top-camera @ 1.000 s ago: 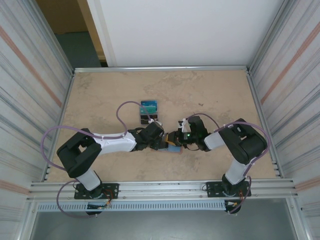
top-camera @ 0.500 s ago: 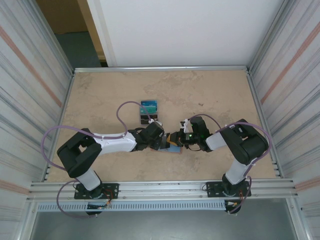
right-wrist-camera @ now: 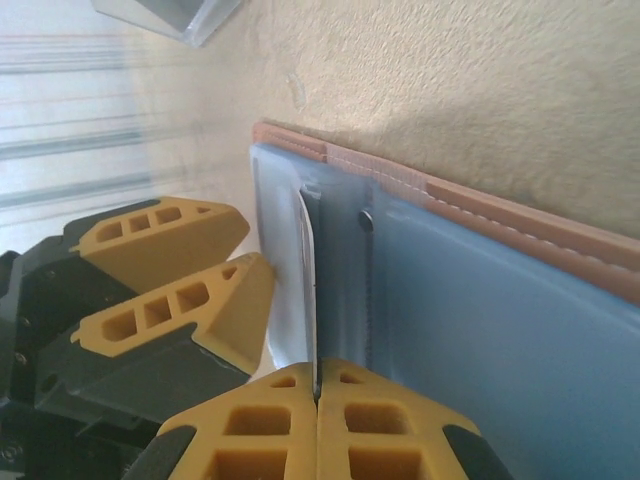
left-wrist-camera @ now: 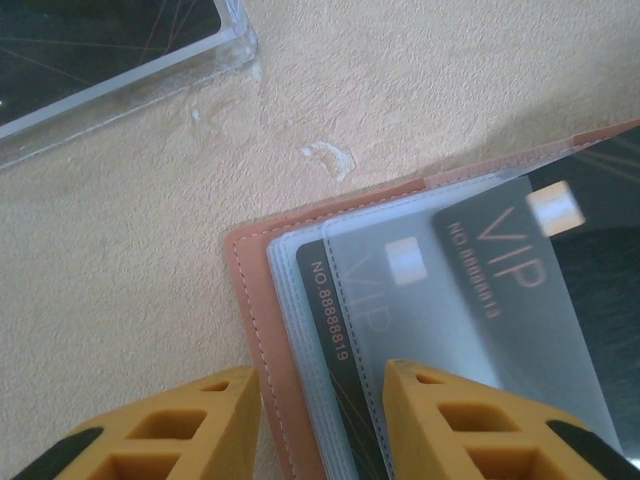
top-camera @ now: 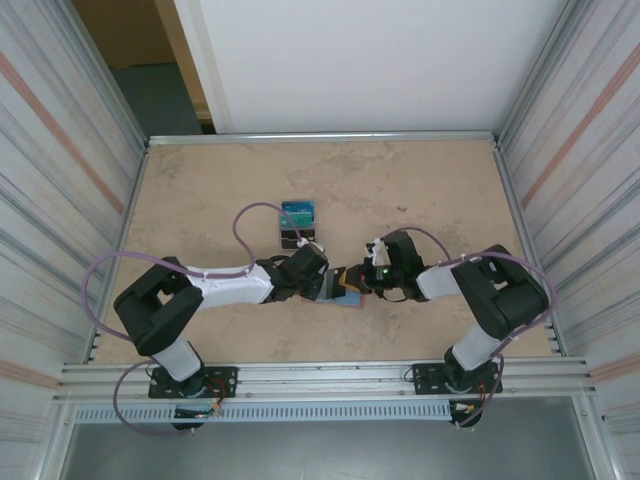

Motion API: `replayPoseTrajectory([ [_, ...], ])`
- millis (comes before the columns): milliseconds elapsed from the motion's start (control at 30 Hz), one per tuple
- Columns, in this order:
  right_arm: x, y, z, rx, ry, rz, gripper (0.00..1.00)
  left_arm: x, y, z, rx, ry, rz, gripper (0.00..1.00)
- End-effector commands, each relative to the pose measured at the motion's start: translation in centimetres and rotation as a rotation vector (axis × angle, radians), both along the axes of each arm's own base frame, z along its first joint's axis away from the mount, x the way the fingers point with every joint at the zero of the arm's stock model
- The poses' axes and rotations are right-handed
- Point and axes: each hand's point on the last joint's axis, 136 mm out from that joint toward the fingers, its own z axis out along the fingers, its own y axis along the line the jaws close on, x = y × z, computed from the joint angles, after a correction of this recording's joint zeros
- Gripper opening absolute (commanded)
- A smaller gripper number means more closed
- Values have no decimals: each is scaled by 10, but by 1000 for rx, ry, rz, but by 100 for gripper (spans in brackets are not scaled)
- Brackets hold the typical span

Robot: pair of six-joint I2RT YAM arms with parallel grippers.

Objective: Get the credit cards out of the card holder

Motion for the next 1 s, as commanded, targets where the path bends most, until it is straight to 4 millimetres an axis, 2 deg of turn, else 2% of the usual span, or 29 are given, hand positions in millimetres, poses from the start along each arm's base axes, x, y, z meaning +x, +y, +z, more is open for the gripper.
replayPoseTrajectory([
  [0, -5, -19, -5, -143, -10, 17, 0, -18, 25, -16, 95, 72, 17, 39],
  [267, -4, -42, 38, -227, -150, 54, 0, -27, 25, -9, 37, 97, 42, 37],
  [400, -7, -50, 71, -242, -293, 95, 0, -32, 20, 0, -55, 106, 64, 36],
  [467, -10, -53, 88, -251, -368, 119, 0, -31, 18, 10, -93, 91, 72, 39],
  [633, -17, -54, 129, -234, -563, 166, 0, -19, 20, 49, -141, -2, 78, 56],
  [800, -22, -53, 167, -197, -729, 187, 0, -3, 26, 99, -281, -96, 74, 61],
  [967, -26, -47, 191, -182, -833, 259, 0, 6, 23, 160, -423, -239, -98, 70],
])
